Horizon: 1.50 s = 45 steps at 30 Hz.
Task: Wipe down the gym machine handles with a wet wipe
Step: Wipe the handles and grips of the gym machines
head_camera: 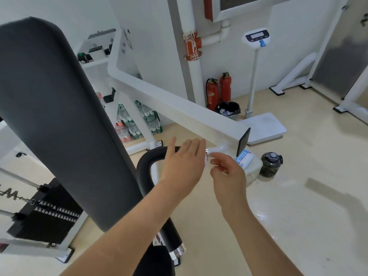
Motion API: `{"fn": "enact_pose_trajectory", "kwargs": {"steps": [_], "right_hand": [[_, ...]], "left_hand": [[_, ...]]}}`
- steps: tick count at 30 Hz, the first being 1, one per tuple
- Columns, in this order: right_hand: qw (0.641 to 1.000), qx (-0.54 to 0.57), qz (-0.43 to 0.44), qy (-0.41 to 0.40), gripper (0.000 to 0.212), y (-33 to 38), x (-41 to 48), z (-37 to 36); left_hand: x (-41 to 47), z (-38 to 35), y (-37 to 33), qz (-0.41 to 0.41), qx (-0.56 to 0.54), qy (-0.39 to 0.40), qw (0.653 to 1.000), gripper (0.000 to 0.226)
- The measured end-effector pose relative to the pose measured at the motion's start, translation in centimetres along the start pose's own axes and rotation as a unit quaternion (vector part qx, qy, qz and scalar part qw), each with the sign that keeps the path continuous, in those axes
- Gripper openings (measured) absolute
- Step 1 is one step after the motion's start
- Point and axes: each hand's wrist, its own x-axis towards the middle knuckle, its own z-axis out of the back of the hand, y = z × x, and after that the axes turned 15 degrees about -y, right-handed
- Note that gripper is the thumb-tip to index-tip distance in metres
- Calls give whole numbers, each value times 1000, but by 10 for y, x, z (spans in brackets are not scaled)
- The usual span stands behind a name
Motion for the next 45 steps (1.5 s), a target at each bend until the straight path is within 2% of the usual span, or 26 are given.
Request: {"fn": "enact_pose_trajectory", "kwargs": {"steps": [3, 4, 6, 8, 10, 13, 15, 16, 17, 18, 19, 20, 21, 23, 26, 28, 30, 32, 34, 36, 37, 38, 39, 41, 43, 45], "right_hand": [[999, 20, -4, 25, 47, 3, -7, -1], [999, 23, -7, 34, 47, 3, -9, 0], [999, 25, -15, 46, 45, 3, -12, 2], [999, 17, -8, 47, 45, 6, -12, 6], [999, -10, 11, 42, 43, 10, -9, 10], [998, -31, 24, 49, 40, 22, -3, 11], [997, -18, 23, 71, 39, 31, -3, 14], [995, -10, 7, 95, 38, 36, -3, 18], [991, 0, -20, 131, 35, 40, -4, 21], [982, 22, -57, 179, 30, 46, -5, 25], [966, 59, -101, 230, 27, 51, -6, 28], [946, 99, -140, 274, 26, 56, -6, 30], [929, 128, -164, 307, 29, 60, -7, 32], [908, 141, -169, 357, 31, 69, -11, 31], [910, 99, -157, 370, 28, 77, -27, 21], [918, 79, -145, 361, 23, 83, -40, 14], [919, 80, -142, 358, 19, 89, -54, 9], [923, 57, -100, 367, 17, 95, -69, 5], [922, 31, -49, 383, 17, 99, -87, 1], [912, 18, -30, 408, 19, 98, -113, -5], [904, 20, -37, 426, 19, 97, -129, -8], [894, 27, -55, 443, 20, 96, -144, -9], [884, 38, -81, 460, 21, 94, -159, -10], [866, 51, -119, 484, 24, 90, -190, -10], [865, 33, -103, 490, 26, 84, -224, -10], [886, -15, -48, 461, 20, 77, -257, -13]], "left_hand": [[-4, 1, 6, -70, 7, -38, 997, 53], [3, 3, 15, -65, -12, -13, 998, 47], [23, 14, 39, 27, -54, 104, 993, 20], [33, 21, 55, 70, -39, 161, 984, 19], [29, 27, 45, 38, -13, 143, 989, 13], [7, 31, 6, -12, -58, 110, 992, 46], [2, 40, -9, 25, -117, 71, 990, 43], [0, 47, -11, 91, -172, 52, 980, 37], [-5, 55, -11, 182, -256, 38, 949, 31], [-12, 64, -10, 271, -359, 29, 893, 27], [-20, 71, -7, 342, -459, 20, 820, 24], [-27, 79, -5, 382, -529, 12, 758, 23], [-35, 86, -4, 402, -574, 5, 713, 24], [-49, 100, -3, 432, -633, 2, 643, 29], [-68, 116, 1, 477, -695, -32, 537, 31], [-83, 124, 8, 529, -677, -96, 502, 26], [-100, 130, 17, 590, -619, -149, 496, 22], [-119, 141, 25, 616, -556, -190, 524, 22], [-137, 159, 28, 567, -532, -207, 594, 15], [-158, 175, 27, 507, -502, -182, 676, 19], [-169, 180, 26, 499, -485, -183, 694, 21], [-182, 184, 27, 507, -472, -197, 694, 21], [-196, 189, 29, 525, -479, -215, 670, 19], [-227, 201, 36, 578, -534, -244, 567, 16], [-265, 214, 47, 617, -578, -270, 460, 14], [-305, 227, 58, 639, -613, -298, 356, 15]]}}
